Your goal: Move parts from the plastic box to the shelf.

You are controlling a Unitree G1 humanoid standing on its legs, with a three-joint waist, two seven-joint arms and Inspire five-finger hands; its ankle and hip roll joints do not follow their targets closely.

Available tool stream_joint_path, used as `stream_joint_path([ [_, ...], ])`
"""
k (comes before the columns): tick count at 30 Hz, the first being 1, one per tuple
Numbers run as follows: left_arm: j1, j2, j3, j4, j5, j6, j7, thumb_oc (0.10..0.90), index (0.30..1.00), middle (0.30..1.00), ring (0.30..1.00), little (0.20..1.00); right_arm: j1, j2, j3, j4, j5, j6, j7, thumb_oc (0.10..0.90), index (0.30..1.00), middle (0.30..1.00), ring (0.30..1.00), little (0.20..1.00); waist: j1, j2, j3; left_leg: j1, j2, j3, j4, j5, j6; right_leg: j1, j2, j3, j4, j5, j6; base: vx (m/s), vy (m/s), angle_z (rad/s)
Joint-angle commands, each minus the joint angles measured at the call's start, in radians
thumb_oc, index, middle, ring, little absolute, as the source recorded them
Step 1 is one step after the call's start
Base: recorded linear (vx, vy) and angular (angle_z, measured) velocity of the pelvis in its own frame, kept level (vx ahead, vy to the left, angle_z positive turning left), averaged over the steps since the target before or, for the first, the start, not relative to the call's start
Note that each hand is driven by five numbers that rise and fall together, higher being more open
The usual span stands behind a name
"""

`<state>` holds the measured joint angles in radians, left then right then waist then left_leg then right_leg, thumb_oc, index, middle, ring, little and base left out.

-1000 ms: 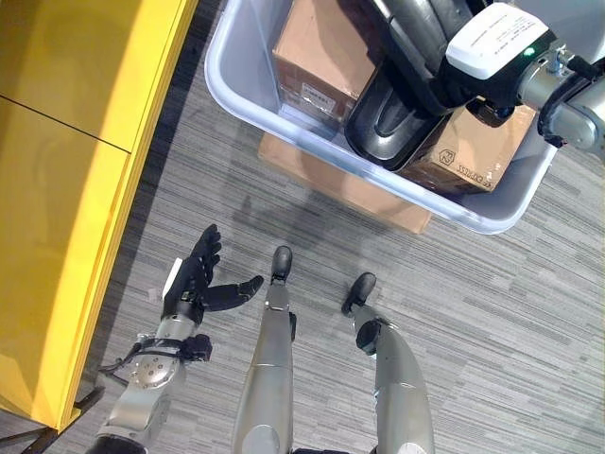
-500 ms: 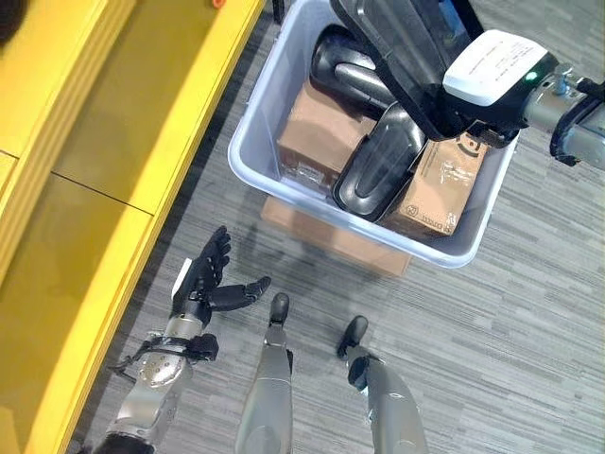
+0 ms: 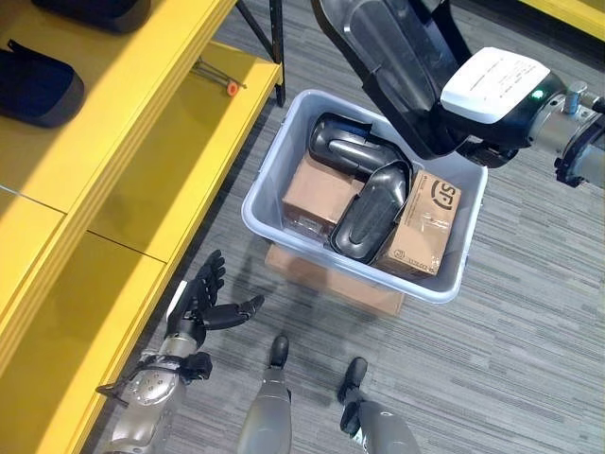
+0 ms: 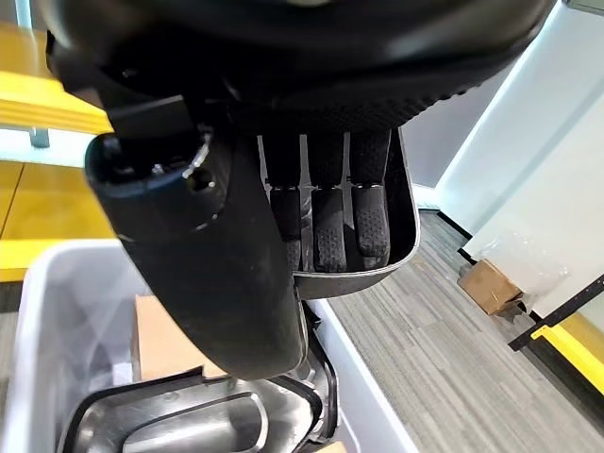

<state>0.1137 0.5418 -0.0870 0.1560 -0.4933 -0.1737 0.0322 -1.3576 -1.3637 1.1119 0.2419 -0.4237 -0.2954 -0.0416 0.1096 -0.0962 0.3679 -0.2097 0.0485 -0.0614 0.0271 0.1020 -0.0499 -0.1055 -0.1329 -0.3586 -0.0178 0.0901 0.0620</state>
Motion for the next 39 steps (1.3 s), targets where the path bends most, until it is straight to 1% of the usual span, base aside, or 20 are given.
stream_joint_path([
  [1,0.052,0.036,0.007,-0.049,0.036,-0.066,-0.007,0.9,1.0,1.0,1.0,1.0,-0.012,0.05,-0.07,0.038,0.082,0.043,-0.045,0.4,0.3,0.3,0.3,0.3,-0.016,-0.071,-0.201,0.062,0.029,0.034,0.054,-0.137,-0.01,0.065,-0.052,0.014,0.001,-0.025,0.114,0.01,0.005,-0.15],
  [6,0.036,0.0,-0.008,-0.04,0.047,-0.063,0.005,0.9,1.0,1.0,1.0,1.0,0.055,0.122,-0.11,0.058,0.091,0.039,-0.016,0.4,0.3,0.3,0.3,0.3,-0.019,-0.071,-0.237,0.133,0.046,0.048,0.052,-0.152,-0.012,0.12,-0.043,0.031,0.021,-0.065,0.102,0.01,-0.015,-0.12],
  [11,0.022,-0.021,0.005,-0.029,0.051,-0.067,0.025,0.9,1.0,1.0,1.0,1.0,0.048,0.165,-0.101,0.069,0.118,0.03,0.003,0.4,0.3,0.3,0.3,0.3,-0.012,-0.075,-0.245,0.172,0.085,0.043,0.078,-0.158,-0.029,0.158,-0.005,0.051,0.045,-0.121,0.068,-0.01,-0.113,-0.04],
  [14,0.043,-0.05,0.022,-0.04,0.022,-0.073,0.027,0.9,1.0,1.0,1.0,1.0,-0.011,0.2,-0.089,0.089,0.157,0.024,-0.004,0.4,0.3,0.3,0.3,0.3,0.011,-0.068,-0.23,0.157,0.117,0.012,0.091,-0.117,-0.056,0.173,0.037,0.041,0.039,-0.148,0.034,-0.12,-0.223,0.05],
  [15,0.049,-0.055,0.02,-0.05,0.002,-0.078,0.02,0.9,1.0,1.0,1.0,1.0,-0.059,0.213,-0.064,0.103,0.173,0.017,-0.013,0.4,0.3,0.3,0.3,0.3,0.028,-0.057,-0.211,0.128,0.114,-0.01,0.107,-0.087,-0.066,0.17,0.045,0.03,0.025,-0.147,0.023,-0.23,-0.128,0.23],
  [16,0.047,-0.061,0.016,-0.062,-0.006,-0.083,0.014,0.9,1.0,1.0,1.0,1.0,-0.113,0.221,-0.031,0.121,0.189,0.015,-0.013,0.4,0.3,0.3,0.3,0.3,0.044,-0.048,-0.192,0.08,0.091,-0.035,0.137,-0.065,-0.07,0.17,0.037,-0.006,0.005,-0.137,0.019,-0.21,-0.095,0.35],
  [17,0.048,-0.065,0.008,-0.068,-0.015,-0.083,0.008,0.9,1.0,1.0,1.0,1.0,-0.133,0.214,-0.009,0.116,0.188,0.011,-0.012,0.4,0.3,0.3,0.3,0.3,0.045,-0.04,-0.186,0.064,0.091,-0.025,0.155,-0.067,-0.072,0.17,0.035,-0.019,0.008,-0.14,0.019,-0.18,-0.036,0.5],
  [18,0.036,-0.065,-0.006,-0.066,-0.02,-0.082,0.008,0.9,1.0,1.0,1.0,1.0,-0.143,0.183,0.011,0.11,0.181,0.011,-0.02,0.4,0.3,0.3,0.3,0.3,0.021,-0.031,-0.181,0.04,0.124,0.055,0.164,-0.03,-0.07,0.165,0.027,-0.056,0.017,-0.145,0.013,-0.05,-0.008,1.13],
  [19,0.018,-0.067,-0.016,-0.055,-0.022,-0.076,0.006,0.9,1.0,1.0,1.0,1.0,-0.133,0.145,0.018,0.101,0.171,0.013,-0.026,0.4,0.3,0.3,0.3,0.3,-0.013,-0.021,-0.188,0.044,0.184,0.183,0.169,-0.034,-0.08,0.168,0.018,-0.086,0.033,-0.17,0.014,-0.03,0.008,1.56],
  [20,0.017,-0.067,-0.016,-0.055,-0.022,-0.076,0.006,0.9,1.0,1.0,1.0,1.0,-0.134,0.144,0.018,0.101,0.171,0.013,-0.026,0.4,0.3,0.3,0.3,0.3,-0.012,-0.02,-0.187,0.044,0.185,0.183,0.169,-0.034,-0.08,0.167,0.018,-0.085,0.034,-0.171,0.013,0.01,0.03,1.95],
  [21,0.019,-0.081,-0.013,-0.056,-0.037,-0.072,-0.01,0.9,1.0,1.0,1.0,1.0,-0.094,0.11,-0.01,0.095,0.141,0.023,-0.036,0.4,0.3,0.3,0.3,0.3,-0.04,-0.006,-0.191,0.057,0.272,0.324,0.203,-0.028,-0.095,0.165,0.0,-0.139,0.05,-0.178,0.01,-0.01,0.052,1.75],
  [23,0.02,-0.094,-0.016,-0.054,-0.039,-0.072,-0.012,0.9,1.0,1.0,1.0,1.0,-0.043,0.093,-0.044,0.071,0.128,0.026,-0.035,0.4,0.3,0.3,0.3,0.3,-0.044,0.005,-0.198,0.052,0.306,0.353,0.231,-0.014,-0.115,0.189,-0.013,-0.172,0.051,-0.179,0.015,0.07,0.103,1.28],
  [24,0.008,-0.109,-0.024,-0.041,-0.033,-0.069,-0.01,0.9,1.0,1.0,1.0,1.0,0.029,0.078,-0.106,0.035,0.145,0.026,-0.031,0.4,0.3,0.3,0.3,0.3,-0.054,0.027,-0.211,0.07,0.297,0.375,0.179,-0.024,-0.117,0.211,-0.022,-0.2,0.056,-0.175,0.027,0.18,0.164,0.81],
  [25,0.009,-0.11,-0.024,-0.036,-0.028,-0.068,-0.009,0.9,1.0,1.0,1.0,1.0,0.071,0.072,-0.148,0.026,0.148,0.027,-0.026,0.4,0.3,0.3,0.3,0.3,-0.052,0.03,-0.222,0.095,0.28,0.374,0.134,-0.025,-0.114,0.221,-0.031,-0.208,0.054,-0.17,0.034,0.15,0.142,0.72],
  [26,0.01,-0.103,-0.026,-0.036,-0.027,-0.069,-0.009,0.9,1.0,1.0,1.0,1.0,0.093,0.07,-0.169,0.02,0.146,0.028,-0.024,0.4,0.3,0.3,0.3,0.3,-0.05,0.023,-0.222,0.103,0.275,0.376,0.123,-0.02,-0.112,0.224,-0.034,-0.209,0.053,-0.168,0.036,0.1,0.126,0.36],
  [27,0.008,-0.111,-0.027,-0.031,-0.026,-0.066,-0.003,0.9,1.0,1.0,1.0,1.0,0.115,0.076,-0.19,0.018,0.15,0.029,-0.029,0.4,0.3,0.3,0.3,0.3,-0.049,0.03,-0.229,0.117,0.261,0.371,0.099,-0.031,-0.109,0.228,-0.044,-0.216,0.055,-0.162,0.042,0.07,0.118,0.41],
  [30,0.0,-0.1,-0.014,-0.027,-0.009,-0.068,0.003,0.9,1.0,1.0,1.0,1.0,0.219,0.06,-0.285,-0.002,0.155,0.03,-0.031,0.4,0.3,0.3,0.3,0.3,-0.035,0.009,-0.233,0.116,0.21,0.361,0.104,-0.057,-0.086,0.238,-0.102,-0.239,0.065,-0.132,0.065,0.1,0.16,0.36],
  [32,0.0,-0.1,-0.012,-0.02,-0.002,-0.068,0.004,0.9,1.0,1.0,1.0,1.0,0.25,0.056,-0.314,-0.008,0.155,0.033,-0.031,0.4,0.3,0.3,0.3,0.3,-0.032,0.004,-0.234,0.112,0.198,0.362,0.107,-0.066,-0.078,0.244,-0.117,-0.25,0.064,-0.12,0.076,0.06,0.105,0.25],
  [34,0.01,-0.109,-0.005,-0.002,0.002,-0.067,0.009,0.9,1.0,1.0,1.0,1.0,0.308,0.058,-0.37,-0.006,0.151,0.038,-0.033,0.4,0.3,0.3,0.3,0.3,-0.025,0.001,-0.236,0.113,0.167,0.355,0.09,-0.077,-0.064,0.251,-0.143,-0.262,0.061,-0.098,0.091,0.07,0.152,0.19],
  [39,0.014,-0.1,-0.006,0.001,0.017,-0.068,0.006,0.9,1.0,1.0,1.0,1.0,0.368,0.059,-0.42,-0.009,0.136,0.041,-0.033,0.4,0.3,0.3,0.3,0.3,-0.016,-0.009,-0.246,0.124,0.122,0.349,0.044,-0.08,-0.044,0.256,-0.171,-0.282,0.067,-0.075,0.112,0.05,0.105,0.23],
])
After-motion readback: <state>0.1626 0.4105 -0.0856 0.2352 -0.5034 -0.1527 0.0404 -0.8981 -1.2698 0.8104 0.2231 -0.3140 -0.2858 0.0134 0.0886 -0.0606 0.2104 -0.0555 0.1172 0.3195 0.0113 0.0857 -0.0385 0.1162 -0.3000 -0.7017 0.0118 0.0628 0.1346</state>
